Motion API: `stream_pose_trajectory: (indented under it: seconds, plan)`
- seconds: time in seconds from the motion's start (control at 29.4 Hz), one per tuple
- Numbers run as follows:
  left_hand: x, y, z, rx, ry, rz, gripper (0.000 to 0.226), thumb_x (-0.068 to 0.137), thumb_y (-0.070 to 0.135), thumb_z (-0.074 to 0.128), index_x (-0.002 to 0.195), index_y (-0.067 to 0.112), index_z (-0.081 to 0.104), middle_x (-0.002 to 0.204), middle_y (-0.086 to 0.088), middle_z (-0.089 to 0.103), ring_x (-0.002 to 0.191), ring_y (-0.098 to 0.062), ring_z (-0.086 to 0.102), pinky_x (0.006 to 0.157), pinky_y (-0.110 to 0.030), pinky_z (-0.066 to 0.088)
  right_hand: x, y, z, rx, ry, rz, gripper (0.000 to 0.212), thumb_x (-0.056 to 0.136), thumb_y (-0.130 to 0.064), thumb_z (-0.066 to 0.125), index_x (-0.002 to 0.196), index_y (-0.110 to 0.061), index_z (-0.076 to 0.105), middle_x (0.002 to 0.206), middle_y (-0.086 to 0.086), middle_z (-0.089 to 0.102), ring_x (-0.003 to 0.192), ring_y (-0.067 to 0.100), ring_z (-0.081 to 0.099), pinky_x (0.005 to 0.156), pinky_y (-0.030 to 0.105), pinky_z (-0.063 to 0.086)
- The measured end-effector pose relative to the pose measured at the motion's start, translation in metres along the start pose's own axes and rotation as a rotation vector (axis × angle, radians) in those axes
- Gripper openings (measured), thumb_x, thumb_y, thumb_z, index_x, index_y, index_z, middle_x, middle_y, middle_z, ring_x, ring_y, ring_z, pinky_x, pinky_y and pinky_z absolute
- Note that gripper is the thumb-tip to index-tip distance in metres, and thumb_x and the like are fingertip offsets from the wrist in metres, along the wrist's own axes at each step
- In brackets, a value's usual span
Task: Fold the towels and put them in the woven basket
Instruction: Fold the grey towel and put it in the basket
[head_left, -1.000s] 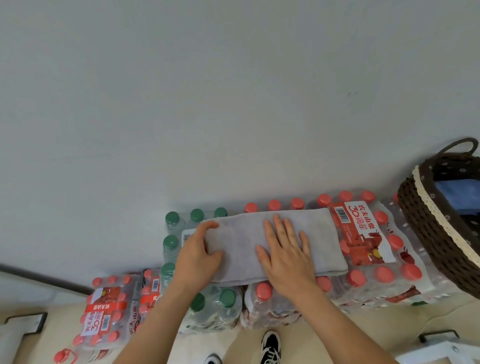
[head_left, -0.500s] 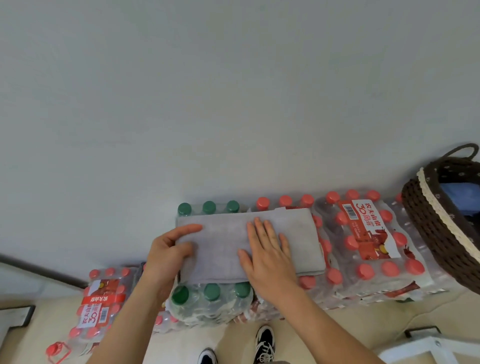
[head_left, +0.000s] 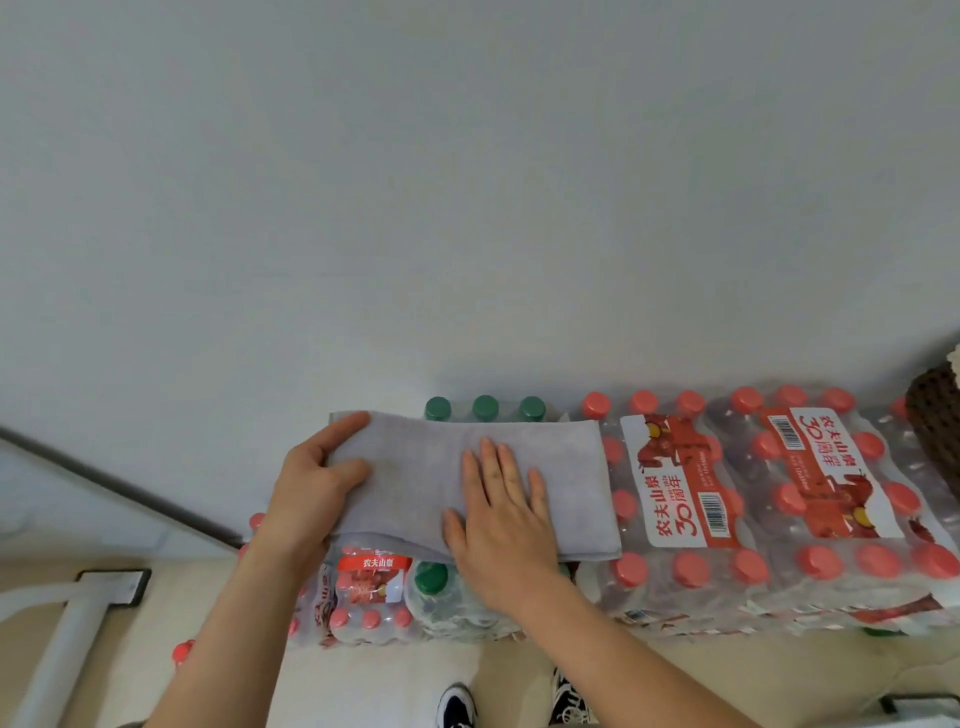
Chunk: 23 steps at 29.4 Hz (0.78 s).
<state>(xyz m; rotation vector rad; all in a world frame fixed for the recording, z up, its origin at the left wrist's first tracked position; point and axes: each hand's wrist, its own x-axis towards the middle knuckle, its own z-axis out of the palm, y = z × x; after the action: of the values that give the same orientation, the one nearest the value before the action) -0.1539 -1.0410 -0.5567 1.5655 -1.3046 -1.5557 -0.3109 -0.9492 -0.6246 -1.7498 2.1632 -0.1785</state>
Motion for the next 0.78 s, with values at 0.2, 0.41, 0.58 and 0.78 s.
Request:
stream_pose_trajectory:
  seconds: [0.2,0.41,0.58,0.78]
  plan:
    - [-0.003,0.024,0.01,0.086,-0.071,0.095,0.067,0.075,-0.013,0.057,0.127,0.029,0.059,0.116,0.004,0.061,0.093,-0.016,0.065,0.07,-0.029,0.056,0.016,-0.02,-0.012,0.064,-0.144,-0.088,0.075,0.093,-0.039,0.033,0.152,-0.019,-0.009,0.159,-0.001,-0.02,0.144,0.015,-0.025,0.114,0.046,-0.017]
    - [-0.007,0.04,0.042,0.206,-0.143,0.177,0.075,0.063,0.002,0.062,0.133,0.03,0.053,0.122,-0.002,0.059,0.095,-0.014,0.063,0.067,-0.019,0.049,0.024,-0.018,-0.035,1.147,-0.13,0.072,0.044,0.091,-0.01,0.048,0.133,-0.021,0.054,0.136,0.002,0.056,0.13,0.021,0.047,0.113,0.043,0.032]
    - [-0.02,0.037,0.082,0.316,-0.351,0.215,0.086,0.063,0.018,0.062,0.144,0.032,0.036,0.129,0.011,0.052,0.11,-0.011,0.059,0.09,-0.035,0.053,0.028,0.035,-0.064,1.976,-0.305,0.39,0.044,0.092,-0.045,0.054,0.128,-0.02,0.057,0.125,0.013,0.064,0.117,0.03,0.06,0.102,0.051,0.044]
    - [0.007,0.019,0.078,0.606,-0.084,0.469,0.053,0.078,0.007,0.052,0.128,0.024,0.057,0.119,0.008,0.062,0.109,-0.012,0.057,0.095,-0.03,0.046,0.026,0.041,-0.047,1.364,-0.005,0.375,0.031,0.089,-0.008,0.054,0.113,-0.026,0.062,0.104,0.0,0.07,0.099,0.022,0.066,0.088,0.042,0.054]
